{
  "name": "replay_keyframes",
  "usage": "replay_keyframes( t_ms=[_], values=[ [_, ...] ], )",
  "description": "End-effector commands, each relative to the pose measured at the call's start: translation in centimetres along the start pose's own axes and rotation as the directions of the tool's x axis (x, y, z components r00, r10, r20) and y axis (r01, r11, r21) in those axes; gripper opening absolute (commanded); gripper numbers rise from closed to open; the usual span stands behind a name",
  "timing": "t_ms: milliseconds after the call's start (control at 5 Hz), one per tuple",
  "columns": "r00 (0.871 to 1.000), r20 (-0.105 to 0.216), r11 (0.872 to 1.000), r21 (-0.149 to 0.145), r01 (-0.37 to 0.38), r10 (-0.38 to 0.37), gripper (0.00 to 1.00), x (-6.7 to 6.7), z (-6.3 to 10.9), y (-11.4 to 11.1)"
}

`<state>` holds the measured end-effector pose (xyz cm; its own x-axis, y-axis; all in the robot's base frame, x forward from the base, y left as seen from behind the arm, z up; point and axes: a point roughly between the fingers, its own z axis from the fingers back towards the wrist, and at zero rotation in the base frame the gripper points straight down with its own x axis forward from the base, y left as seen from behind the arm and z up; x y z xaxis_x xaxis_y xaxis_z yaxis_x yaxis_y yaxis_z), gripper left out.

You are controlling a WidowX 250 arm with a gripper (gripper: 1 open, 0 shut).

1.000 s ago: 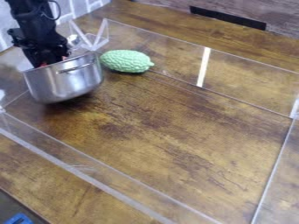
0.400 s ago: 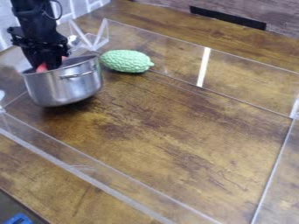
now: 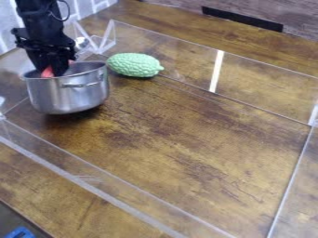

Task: Move the pink spoon to the left

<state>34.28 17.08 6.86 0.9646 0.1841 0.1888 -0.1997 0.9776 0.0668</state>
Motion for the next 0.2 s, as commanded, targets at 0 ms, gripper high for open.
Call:
replay_keyframes(
  t_ms=[0],
  values=[
    [0.999, 0.050, 1.000, 0.014, 0.013, -0.013, 0.00, 1.08, 1.21, 0.30]
  ],
)
